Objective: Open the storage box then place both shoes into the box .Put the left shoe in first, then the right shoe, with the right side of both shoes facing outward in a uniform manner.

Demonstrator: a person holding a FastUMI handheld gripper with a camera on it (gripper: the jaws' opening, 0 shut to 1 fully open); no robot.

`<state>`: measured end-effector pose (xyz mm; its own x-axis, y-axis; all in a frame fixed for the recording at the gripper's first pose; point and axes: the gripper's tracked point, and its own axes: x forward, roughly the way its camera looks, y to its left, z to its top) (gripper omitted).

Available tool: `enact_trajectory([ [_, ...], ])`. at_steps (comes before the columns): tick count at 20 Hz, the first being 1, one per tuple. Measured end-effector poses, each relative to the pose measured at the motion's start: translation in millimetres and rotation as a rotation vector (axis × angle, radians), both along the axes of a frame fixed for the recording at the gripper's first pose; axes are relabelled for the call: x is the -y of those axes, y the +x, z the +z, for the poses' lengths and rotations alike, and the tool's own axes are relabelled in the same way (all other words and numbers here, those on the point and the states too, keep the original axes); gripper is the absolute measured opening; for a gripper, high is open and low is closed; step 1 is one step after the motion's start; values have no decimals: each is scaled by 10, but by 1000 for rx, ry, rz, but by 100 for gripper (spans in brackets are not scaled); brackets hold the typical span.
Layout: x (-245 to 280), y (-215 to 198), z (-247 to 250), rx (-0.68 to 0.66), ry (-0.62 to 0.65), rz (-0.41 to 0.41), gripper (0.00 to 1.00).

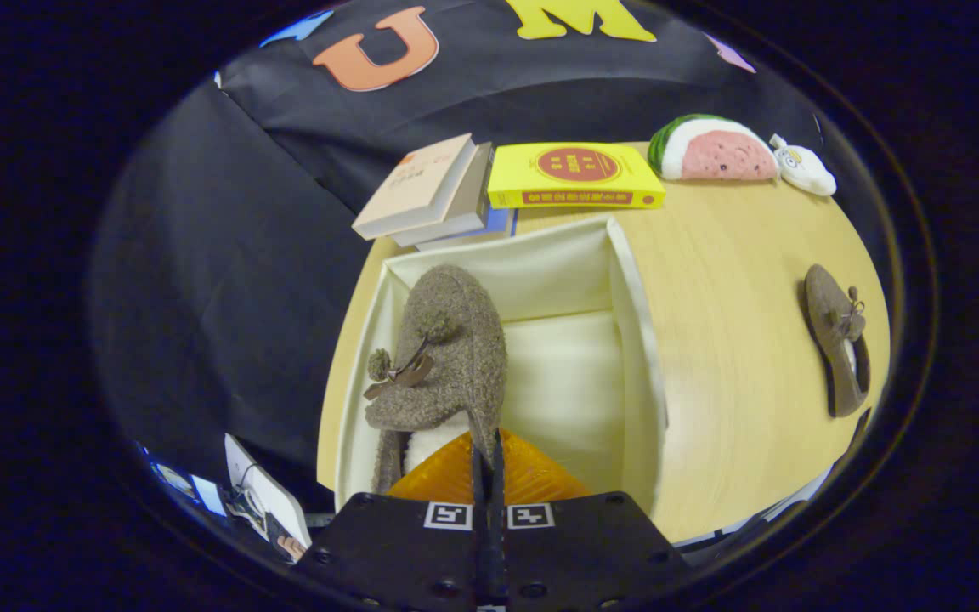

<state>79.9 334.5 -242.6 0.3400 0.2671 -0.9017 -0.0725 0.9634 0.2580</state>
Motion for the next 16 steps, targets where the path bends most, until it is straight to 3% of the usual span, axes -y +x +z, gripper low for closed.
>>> enact_trajectory([
  [6,-152,43,-454,-58,-74,-19,2],
  [10,-144,73,-451,-66,-95,27,6],
  [13,-191,37,-294,-60,-31,74,9],
  [16,-167,20,10,-1,-25,151,34],
])
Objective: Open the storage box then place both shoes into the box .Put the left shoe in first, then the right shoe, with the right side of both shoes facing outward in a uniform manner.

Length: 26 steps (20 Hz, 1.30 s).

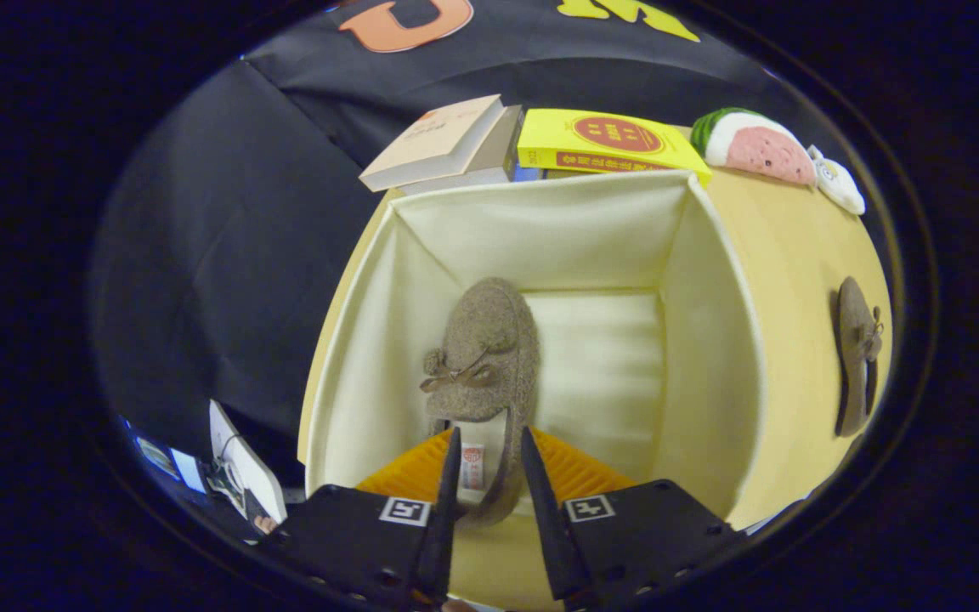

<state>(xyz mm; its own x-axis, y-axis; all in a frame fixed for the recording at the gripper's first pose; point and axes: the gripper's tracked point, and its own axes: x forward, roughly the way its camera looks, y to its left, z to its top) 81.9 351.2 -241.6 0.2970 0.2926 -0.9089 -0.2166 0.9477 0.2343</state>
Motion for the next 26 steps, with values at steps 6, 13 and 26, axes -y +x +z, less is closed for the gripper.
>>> enact_trajectory([
  [6,353,-160,534,142,-93,104,87],
  [13,1140,-155,948,130,-121,54,95],
  [26,3514,408,186,-36,-222,-304,95],
])
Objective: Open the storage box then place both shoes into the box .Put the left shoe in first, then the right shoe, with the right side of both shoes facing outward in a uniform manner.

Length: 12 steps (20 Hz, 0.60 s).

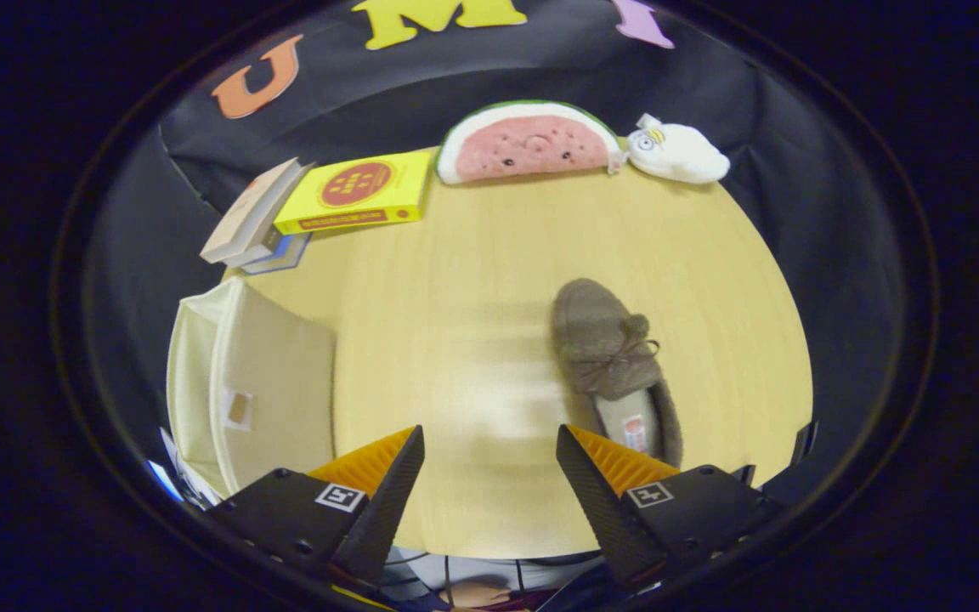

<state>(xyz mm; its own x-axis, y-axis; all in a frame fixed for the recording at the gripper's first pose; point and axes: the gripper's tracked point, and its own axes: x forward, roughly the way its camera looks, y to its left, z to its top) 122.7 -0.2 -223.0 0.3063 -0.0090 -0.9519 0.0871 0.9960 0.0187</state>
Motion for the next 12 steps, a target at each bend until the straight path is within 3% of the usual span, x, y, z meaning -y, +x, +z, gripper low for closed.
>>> enact_trajectory([
  [3,589,105,-87,-9,-68,-66,96],
  [6,1048,105,-143,-11,-167,-56,95],
  [10,1261,113,-282,-44,-177,-72,97],
  [12,1455,80,-355,-68,-271,-59,80],
])
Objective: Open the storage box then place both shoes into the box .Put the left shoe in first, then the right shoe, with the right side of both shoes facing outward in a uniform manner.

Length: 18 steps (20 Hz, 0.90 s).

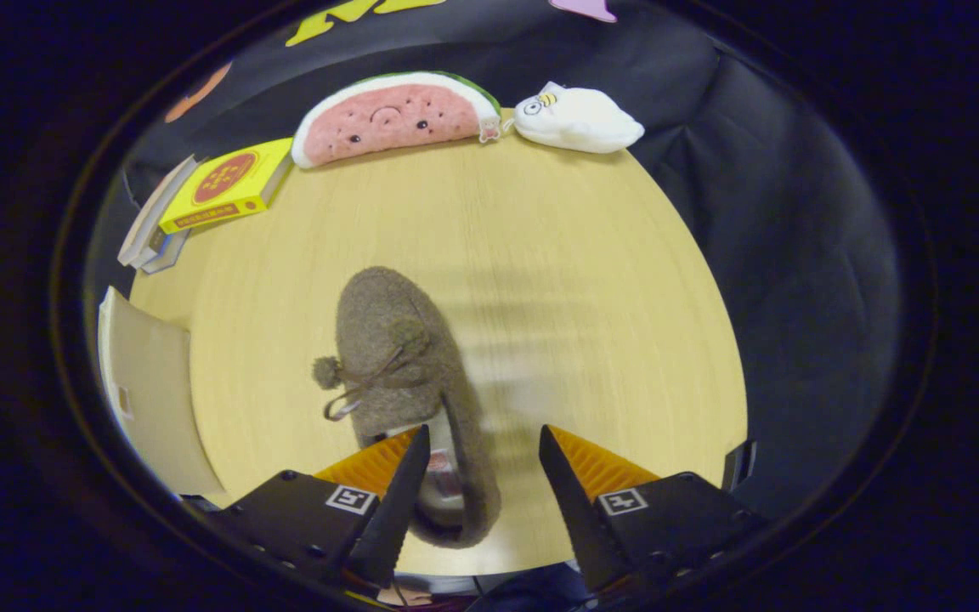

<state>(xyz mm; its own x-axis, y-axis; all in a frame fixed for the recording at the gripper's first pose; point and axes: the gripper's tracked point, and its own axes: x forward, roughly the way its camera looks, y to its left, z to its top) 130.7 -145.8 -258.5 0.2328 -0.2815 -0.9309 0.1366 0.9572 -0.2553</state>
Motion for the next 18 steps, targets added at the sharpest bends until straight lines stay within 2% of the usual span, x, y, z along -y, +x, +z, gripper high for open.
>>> enact_trajectory([
  [3,-7,58,-164,-20,-19,35,77],
  [5,-118,19,-295,-70,36,24,53],
  [7,-175,67,-300,-66,47,21,19],
  [10,-236,27,-366,-111,50,112,21],
  [14,-182,74,-441,-105,35,114,21],
  [15,-206,35,-319,-110,32,98,7],
  [18,-230,10,-296,-93,38,50,1],
])
